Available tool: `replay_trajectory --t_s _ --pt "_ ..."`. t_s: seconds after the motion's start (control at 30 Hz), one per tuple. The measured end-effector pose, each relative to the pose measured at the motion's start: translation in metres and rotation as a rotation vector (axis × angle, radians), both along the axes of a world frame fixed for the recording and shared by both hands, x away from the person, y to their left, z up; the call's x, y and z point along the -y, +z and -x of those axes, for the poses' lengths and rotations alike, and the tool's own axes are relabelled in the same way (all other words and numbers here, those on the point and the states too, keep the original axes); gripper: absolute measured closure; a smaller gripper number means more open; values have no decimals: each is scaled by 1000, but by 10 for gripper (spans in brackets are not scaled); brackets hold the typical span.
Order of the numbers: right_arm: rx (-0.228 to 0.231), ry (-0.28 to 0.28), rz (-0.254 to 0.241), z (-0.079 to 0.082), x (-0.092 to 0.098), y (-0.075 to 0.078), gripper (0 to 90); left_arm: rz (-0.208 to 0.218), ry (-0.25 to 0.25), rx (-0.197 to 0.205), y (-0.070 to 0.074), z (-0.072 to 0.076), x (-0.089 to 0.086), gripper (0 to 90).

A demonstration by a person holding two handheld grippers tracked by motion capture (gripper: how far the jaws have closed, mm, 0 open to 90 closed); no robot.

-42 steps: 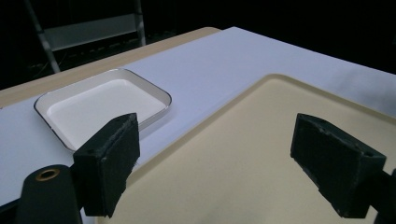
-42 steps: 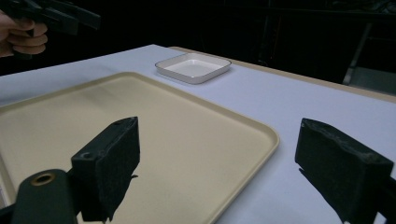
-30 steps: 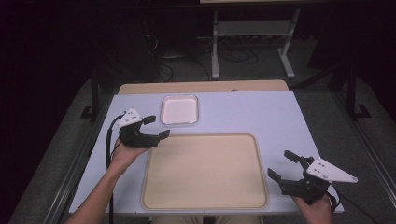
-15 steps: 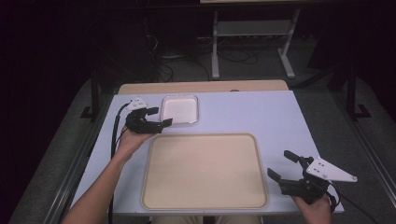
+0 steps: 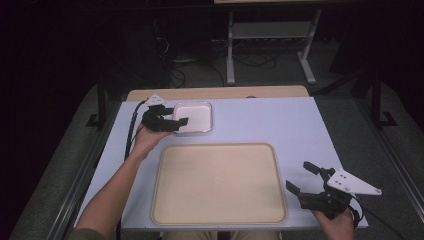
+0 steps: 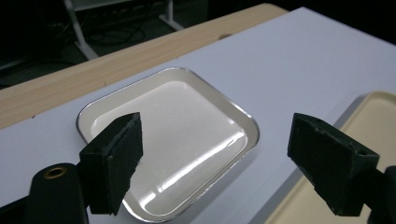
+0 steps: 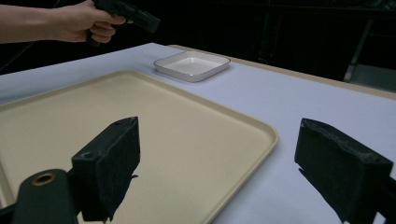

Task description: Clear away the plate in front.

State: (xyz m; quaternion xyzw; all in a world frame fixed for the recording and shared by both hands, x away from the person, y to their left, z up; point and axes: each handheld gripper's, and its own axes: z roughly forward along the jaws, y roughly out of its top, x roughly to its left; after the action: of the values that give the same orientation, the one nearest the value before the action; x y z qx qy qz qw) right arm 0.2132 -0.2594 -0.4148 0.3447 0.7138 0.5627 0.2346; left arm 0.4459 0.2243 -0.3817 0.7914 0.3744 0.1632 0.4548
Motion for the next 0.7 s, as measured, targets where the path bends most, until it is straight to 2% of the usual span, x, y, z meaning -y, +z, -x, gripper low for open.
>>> replay_trajectory --t_s 0.17,0.27,0.47,0.57,0.63,0.7 --pt "4 -1 1 0 0 0 134 -1 27 -22 1 -12 -2 181" --pt "-2 -4 -2 0 0 0 134 34 52 -49 1 -21 -5 181" --pt "-9 0 -4 -2 0 -1 136 21 79 -71 4 -37 -3 187" --pt "-10 -4 -2 -1 0 -1 136 -3 95 -80 4 -46 -2 189" --pt "-8 -10 1 -1 1 -1 136 -18 111 -102 1 -55 0 191" --pt "-7 -12 2 -1 1 -1 136 -14 118 -112 -1 -57 0 197"
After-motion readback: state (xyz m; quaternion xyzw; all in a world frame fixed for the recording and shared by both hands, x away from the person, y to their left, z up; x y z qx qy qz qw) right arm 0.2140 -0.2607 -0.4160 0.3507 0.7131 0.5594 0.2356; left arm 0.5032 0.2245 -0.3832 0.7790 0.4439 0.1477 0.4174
